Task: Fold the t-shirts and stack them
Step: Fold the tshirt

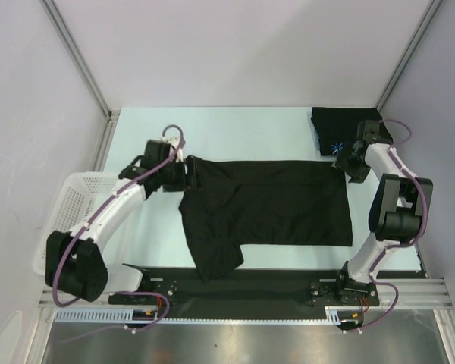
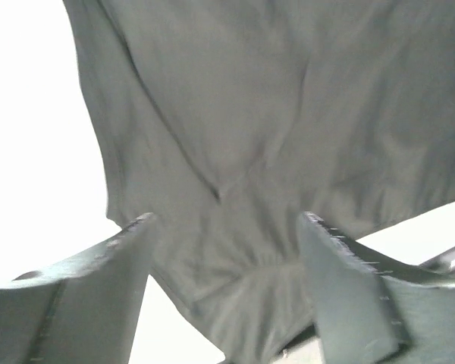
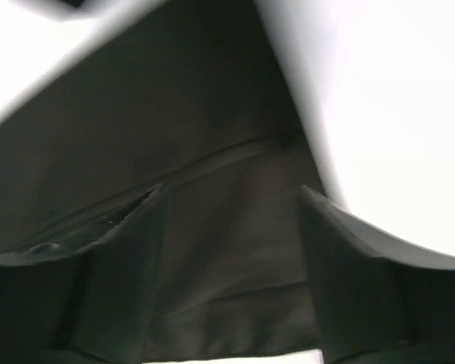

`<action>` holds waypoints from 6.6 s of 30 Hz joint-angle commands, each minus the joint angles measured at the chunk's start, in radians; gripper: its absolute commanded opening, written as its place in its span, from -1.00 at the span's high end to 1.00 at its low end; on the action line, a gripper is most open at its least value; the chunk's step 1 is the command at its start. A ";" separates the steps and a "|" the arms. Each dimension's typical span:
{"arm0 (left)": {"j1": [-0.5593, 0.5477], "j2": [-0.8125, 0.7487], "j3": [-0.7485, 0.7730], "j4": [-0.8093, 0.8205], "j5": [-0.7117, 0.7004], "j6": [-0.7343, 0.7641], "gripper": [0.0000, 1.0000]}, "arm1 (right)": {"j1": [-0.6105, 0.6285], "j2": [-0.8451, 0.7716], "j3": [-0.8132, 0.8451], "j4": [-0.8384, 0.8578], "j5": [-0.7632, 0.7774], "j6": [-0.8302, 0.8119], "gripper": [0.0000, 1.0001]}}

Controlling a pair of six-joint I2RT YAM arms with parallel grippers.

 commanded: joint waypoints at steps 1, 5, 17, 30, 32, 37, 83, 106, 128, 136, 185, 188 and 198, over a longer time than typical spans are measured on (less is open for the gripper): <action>0.068 -0.019 0.102 0.001 -0.014 0.048 -0.65 | 0.104 -0.170 -0.050 0.135 -0.187 0.078 -0.47; 0.155 0.201 0.184 0.138 0.050 0.044 -0.64 | 0.238 -0.208 -0.236 0.439 -0.420 0.377 -0.62; 0.212 0.705 0.620 0.087 0.178 0.015 -0.36 | 0.538 0.076 -0.261 0.912 -0.568 0.700 -0.46; 0.234 0.804 0.612 0.129 0.205 -0.001 -0.13 | 0.655 0.206 -0.215 0.933 -0.602 0.720 -0.22; 0.234 0.817 0.615 0.138 0.216 -0.002 -0.05 | 0.655 0.210 -0.211 0.927 -0.602 0.723 -0.21; 0.254 0.819 0.609 0.138 0.190 -0.010 0.58 | 0.651 0.205 -0.208 0.897 -0.591 0.723 -0.14; -0.299 0.442 0.129 0.210 -0.264 0.087 -0.42 | 0.589 -0.094 -0.392 0.600 -0.553 0.415 0.09; -0.199 0.613 0.402 0.041 -0.447 0.240 0.01 | 0.667 0.209 -0.166 0.846 -0.648 0.683 0.20; -0.151 0.617 0.435 0.035 -0.350 0.242 -0.03 | 0.698 0.361 -0.050 1.030 -0.542 0.910 0.23; -0.122 0.575 0.398 0.038 -0.344 0.234 -0.04 | 0.749 0.358 -0.035 0.963 -0.401 0.956 0.41; -0.108 0.345 0.133 0.055 -0.235 0.185 0.63 | 0.686 0.242 -0.053 0.656 -0.612 0.654 1.00; -0.125 0.334 0.108 0.060 -0.235 0.177 0.60 | 0.672 0.246 -0.069 0.625 -0.636 0.639 1.00; -0.159 0.282 0.027 0.064 -0.192 0.134 0.56 | 0.634 0.249 -0.084 0.561 -0.726 0.550 1.00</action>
